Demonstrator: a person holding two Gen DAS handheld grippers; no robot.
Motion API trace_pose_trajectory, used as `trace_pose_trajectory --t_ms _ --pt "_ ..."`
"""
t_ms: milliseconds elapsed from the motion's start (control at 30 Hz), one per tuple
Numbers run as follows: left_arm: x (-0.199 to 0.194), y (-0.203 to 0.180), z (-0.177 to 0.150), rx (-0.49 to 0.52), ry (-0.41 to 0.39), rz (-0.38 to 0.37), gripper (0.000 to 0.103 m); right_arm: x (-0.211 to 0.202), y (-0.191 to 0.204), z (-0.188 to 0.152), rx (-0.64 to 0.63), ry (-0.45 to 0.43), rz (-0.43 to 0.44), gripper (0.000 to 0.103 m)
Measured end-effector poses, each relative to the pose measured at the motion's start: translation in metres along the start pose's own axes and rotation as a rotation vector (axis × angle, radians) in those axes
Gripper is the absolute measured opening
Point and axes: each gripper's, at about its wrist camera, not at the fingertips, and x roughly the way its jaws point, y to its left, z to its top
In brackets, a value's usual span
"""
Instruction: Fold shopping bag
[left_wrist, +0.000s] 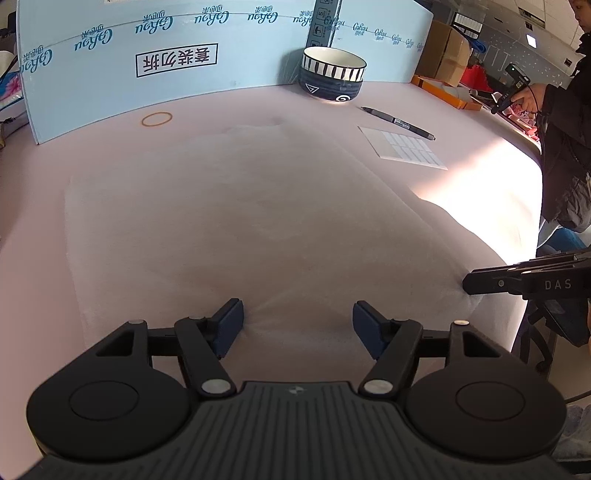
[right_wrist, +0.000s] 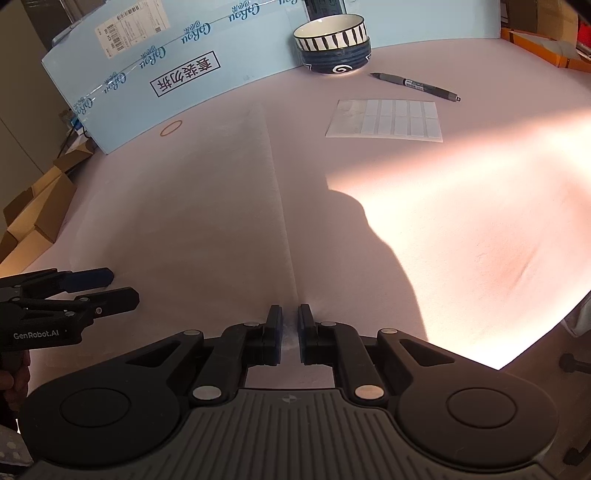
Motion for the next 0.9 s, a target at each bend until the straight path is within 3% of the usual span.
trace_pose_trajectory --t_ms 333,633,900 --pt "-0.014 0.006 0.002 -0.041 -0.019 0.015 0.063 -0.011 0.002 0.011 0.037 -0.038 -0.008 0.000" --pt "-0.036 0.018 -0.005 -0.075 -0.029 -0.009 0.063 -0.025 0.044 0.037 -0.052 -0.099 0.129 0.000" --pt "-0.046 0.019 -0.021 -0.116 -0.010 -0.102 0.063 -0.008 0.101 0.046 -0.216 -0.045 0.289 0.001"
